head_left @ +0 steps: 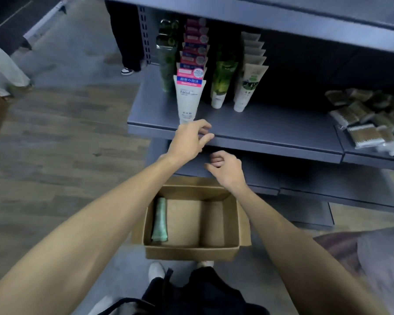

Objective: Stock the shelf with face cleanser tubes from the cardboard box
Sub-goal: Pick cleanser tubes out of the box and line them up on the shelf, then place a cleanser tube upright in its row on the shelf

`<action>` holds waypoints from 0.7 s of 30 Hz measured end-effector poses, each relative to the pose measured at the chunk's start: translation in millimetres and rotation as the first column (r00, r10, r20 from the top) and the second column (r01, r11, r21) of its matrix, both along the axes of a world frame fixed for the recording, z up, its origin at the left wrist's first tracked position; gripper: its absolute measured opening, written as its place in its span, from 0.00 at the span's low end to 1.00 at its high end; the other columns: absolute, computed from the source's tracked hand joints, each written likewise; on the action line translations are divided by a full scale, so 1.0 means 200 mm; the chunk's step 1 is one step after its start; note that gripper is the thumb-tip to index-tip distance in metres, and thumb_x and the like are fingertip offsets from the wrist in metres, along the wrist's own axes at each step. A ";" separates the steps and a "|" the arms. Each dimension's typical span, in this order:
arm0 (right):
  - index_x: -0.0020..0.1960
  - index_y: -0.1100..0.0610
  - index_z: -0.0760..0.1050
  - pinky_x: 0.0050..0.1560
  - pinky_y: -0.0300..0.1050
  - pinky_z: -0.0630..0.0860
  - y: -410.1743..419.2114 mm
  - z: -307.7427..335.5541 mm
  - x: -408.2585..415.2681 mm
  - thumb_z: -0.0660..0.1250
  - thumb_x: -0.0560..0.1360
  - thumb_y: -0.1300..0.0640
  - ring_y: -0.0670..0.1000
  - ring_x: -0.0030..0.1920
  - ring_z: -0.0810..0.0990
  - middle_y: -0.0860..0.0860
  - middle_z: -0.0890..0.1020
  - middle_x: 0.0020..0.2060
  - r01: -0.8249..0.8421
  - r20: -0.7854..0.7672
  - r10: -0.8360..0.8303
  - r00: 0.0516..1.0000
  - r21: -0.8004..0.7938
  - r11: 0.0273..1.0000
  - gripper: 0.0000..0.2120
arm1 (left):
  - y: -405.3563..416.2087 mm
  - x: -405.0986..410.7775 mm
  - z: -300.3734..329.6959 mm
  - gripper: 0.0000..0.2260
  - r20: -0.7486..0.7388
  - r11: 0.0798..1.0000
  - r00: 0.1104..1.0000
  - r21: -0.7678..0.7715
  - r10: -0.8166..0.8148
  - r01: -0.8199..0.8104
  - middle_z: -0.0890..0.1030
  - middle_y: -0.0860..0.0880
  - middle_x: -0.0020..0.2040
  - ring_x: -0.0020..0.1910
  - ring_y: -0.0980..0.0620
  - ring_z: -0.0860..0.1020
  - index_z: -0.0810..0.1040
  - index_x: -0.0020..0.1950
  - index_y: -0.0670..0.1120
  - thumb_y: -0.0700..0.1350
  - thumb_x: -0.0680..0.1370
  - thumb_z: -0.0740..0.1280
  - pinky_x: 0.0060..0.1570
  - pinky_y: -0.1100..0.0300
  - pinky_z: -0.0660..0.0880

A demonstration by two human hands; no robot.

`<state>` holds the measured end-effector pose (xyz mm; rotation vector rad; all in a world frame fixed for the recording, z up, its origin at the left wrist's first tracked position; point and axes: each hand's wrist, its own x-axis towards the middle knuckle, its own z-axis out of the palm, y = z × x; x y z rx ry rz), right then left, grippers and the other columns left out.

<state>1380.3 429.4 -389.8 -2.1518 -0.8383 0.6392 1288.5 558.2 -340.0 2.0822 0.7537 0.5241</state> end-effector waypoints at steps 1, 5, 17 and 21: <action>0.56 0.57 0.80 0.54 0.37 0.79 -0.01 -0.04 -0.06 0.76 0.71 0.55 0.42 0.45 0.83 0.48 0.84 0.46 0.000 -0.011 0.000 1.000 -0.025 1.000 0.16 | 0.00 -0.06 -0.02 0.12 -0.003 1.000 1.000 -0.025 0.013 -0.013 0.83 0.48 0.49 0.42 0.53 0.82 0.79 0.59 0.46 0.46 0.77 0.70 0.32 0.56 0.82; 0.57 0.58 0.79 0.44 0.24 0.74 -0.02 -0.19 -0.28 0.77 0.70 0.54 0.43 0.43 0.82 0.49 0.84 0.46 -0.016 -0.076 0.007 0.997 -0.111 0.994 0.18 | 0.00 -0.32 -0.16 0.10 -0.055 0.996 0.997 -0.066 0.050 -0.054 0.84 0.50 0.47 0.37 0.50 0.83 0.80 0.57 0.49 0.47 0.76 0.71 0.32 0.54 0.82; 0.58 0.59 0.78 0.59 0.40 0.76 -0.11 -0.64 -0.64 0.77 0.70 0.57 0.48 0.46 0.79 0.51 0.81 0.46 -0.252 -0.226 0.170 0.959 -0.407 0.878 0.19 | -0.07 -0.74 -0.56 0.11 -0.244 0.970 0.964 -0.188 0.106 -0.155 0.85 0.49 0.46 0.46 0.50 0.83 0.81 0.56 0.48 0.48 0.75 0.72 0.43 0.49 0.82; 0.64 0.51 0.75 0.62 0.48 0.74 -0.09 -0.72 -0.65 0.72 0.73 0.56 0.55 0.59 0.78 0.54 0.79 0.59 -0.492 -0.167 0.487 0.858 -0.541 0.682 0.20 | -0.14 -0.80 -0.72 0.11 -0.303 0.956 0.950 -0.248 0.080 -0.159 0.85 0.49 0.47 0.48 0.52 0.83 0.81 0.57 0.48 0.48 0.75 0.72 0.45 0.49 0.82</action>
